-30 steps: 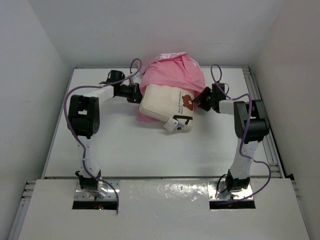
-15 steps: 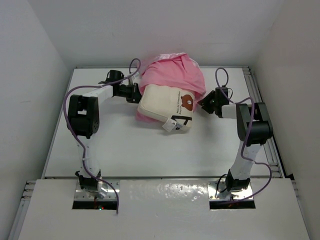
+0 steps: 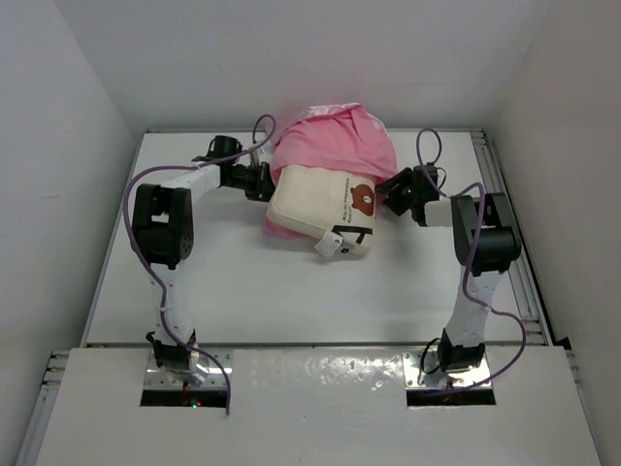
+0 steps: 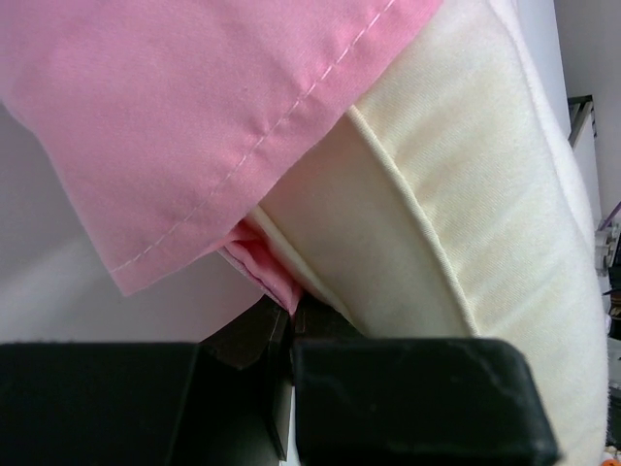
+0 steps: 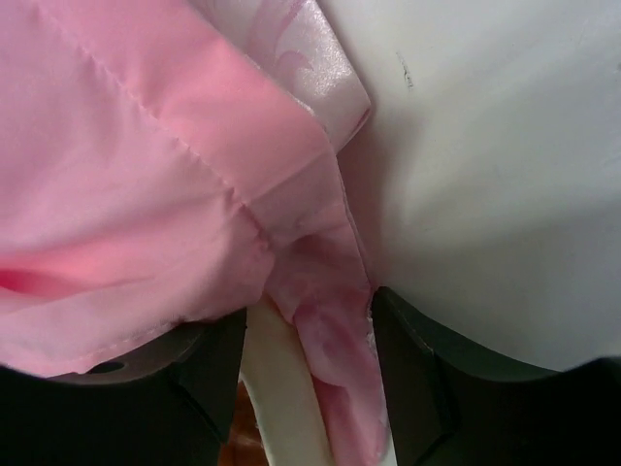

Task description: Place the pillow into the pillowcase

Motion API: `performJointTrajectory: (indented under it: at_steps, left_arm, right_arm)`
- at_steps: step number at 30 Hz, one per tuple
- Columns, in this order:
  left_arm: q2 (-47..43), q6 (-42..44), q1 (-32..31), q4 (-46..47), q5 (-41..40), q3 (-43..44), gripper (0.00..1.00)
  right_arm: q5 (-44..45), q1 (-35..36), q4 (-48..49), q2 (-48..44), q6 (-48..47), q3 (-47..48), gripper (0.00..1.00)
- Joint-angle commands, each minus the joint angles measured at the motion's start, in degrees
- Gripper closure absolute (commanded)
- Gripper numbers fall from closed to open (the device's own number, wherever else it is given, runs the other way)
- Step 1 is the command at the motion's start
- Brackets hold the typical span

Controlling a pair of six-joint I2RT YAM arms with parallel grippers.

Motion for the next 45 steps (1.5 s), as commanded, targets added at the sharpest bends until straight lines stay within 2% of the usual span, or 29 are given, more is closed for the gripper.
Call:
performJointTrajectory:
  at_steps: [1, 2, 4, 7, 10, 12, 13, 15, 18, 24, 26, 27, 31, 33, 34, 36, 37, 38, 39, 41, 43, 44, 45]
  left_arm:
    - [-2.7, -1.8, 0.3, 1.1, 2.9, 2.9, 1.00]
    - [-3.0, -2.0, 0.1, 0.7, 3.1, 3.3, 1.00]
    - [-3.5, -2.0, -0.1, -0.5, 3.7, 4.6, 1.00]
    - [-3.8, -8.5, 0.7, 1.7, 5.8, 4.8, 1.00]
    - [-4.6, -12.7, 1.9, 1.9, 6.8, 7.2, 1.00]
    - [-5.0, -11.6, 3.6, -1.7, 7.3, 13.8, 1.00]
    - [-5.3, -10.3, 4.7, -3.0, 7.3, 16.4, 1.00]
    - [-5.6, -10.0, 5.6, -5.0, 7.2, 23.2, 1.00]
    - [-6.2, -11.0, 7.0, -5.0, 7.6, 28.6, 1.00]
    - [-5.6, -9.4, 7.4, -5.7, 7.8, 44.1, 1.00]
    - [-6.1, -10.6, 9.4, -3.0, 7.2, 45.5, 1.00]
    - [-6.6, -12.0, 9.6, 1.4, 7.0, 46.0, 1.00]
    - [-6.6, -25.2, 11.2, 15.1, 8.1, 47.5, 1.00]
    - [-7.1, -24.6, 10.7, 14.7, 8.1, 47.3, 1.00]
    - [-7.4, -21.2, 9.5, 12.5, 7.7, 46.4, 1.00]
    - [-9.2, -17.9, 8.5, 6.1, 6.6, 40.6, 1.00]
    - [-9.9, -15.1, 8.0, 4.6, 6.6, 38.1, 1.00]
    - [-10.5, -13.8, 8.0, 3.2, 6.3, 35.8, 1.00]
    - [-11.3, -12.2, 6.4, 1.3, 5.8, 31.9, 1.00]
    - [-11.7, -11.3, 6.3, 0.2, 4.3, 29.2, 1.00]
    - [-12.0, -11.1, 6.8, -0.3, 2.8, 27.2, 1.00]
    - [-12.1, -11.1, 7.0, -0.1, 2.2, 26.7, 1.00]
    - [-12.2, -10.9, 7.3, -0.2, 1.0, 26.5, 1.00]
  right_arm:
    - [1.6, 0.1, -1.6, 4.3, 5.5, 0.1, 0.45]
    - [0.5, 0.1, -0.2, 4.9, 6.3, 0.6, 0.56]
    - [-0.3, 0.5, -0.2, 6.3, 6.1, 1.7, 0.67]
    - [-1.8, 0.5, 1.8, 5.7, 6.3, 0.9, 0.99]
    - [-6.5, -0.9, 8.6, 1.4, 9.8, -4.0, 1.00]
    - [-8.4, -1.6, 11.2, -6.8, 9.6, -9.8, 1.00]
    - [-9.6, -1.6, 9.6, -13.4, 8.5, -11.6, 1.00]
    - [-10.9, -1.7, 5.0, -19.3, 4.7, -12.3, 1.00]
    - [-16.6, -2.1, 7.3, -27.5, 5.8, -13.0, 1.00]
    - [-20.0, -2.8, 4.5, -34.9, 3.7, -4.9, 1.00]
    - [-20.3, -2.9, 3.3, -35.7, 2.0, -0.6, 1.00]
    - [-20.4, -2.9, 3.2, -35.8, 1.4, 0.9, 1.00]
    - [-21.8, -3.0, 3.2, -33.8, 0.8, 10.9, 1.00]
    - [-23.6, -3.0, -1.7, -33.0, -1.6, 12.9, 1.00]
    - [-24.9, -3.0, -4.2, -32.6, -2.9, 13.2, 1.00]
    - [-25.8, -0.5, -14.8, -32.9, -10.1, 10.8, 0.83]
    - [-23.4, 1.3, -20.3, -33.6, -14.6, 9.2, 0.72]
    - [-20.3, 3.5, -26.4, -33.8, -22.0, 7.0, 0.65]
    - [-16.8, 7.7, -27.0, -33.7, -24.5, 2.2, 0.51]
    - [-16.7, 11.1, -24.7, -30.8, -26.2, -1.3, 0.43]
    - [-17.2, 14.2, -19.3, -27.9, -23.9, -4.9, 0.28]
    - [-17.1, 16.2, -12.1, -25.6, -23.2, -6.0, 0.23]
    - [-16.2, 17.4, -8.9, -24.4, -22.2, -7.7, 0.13]
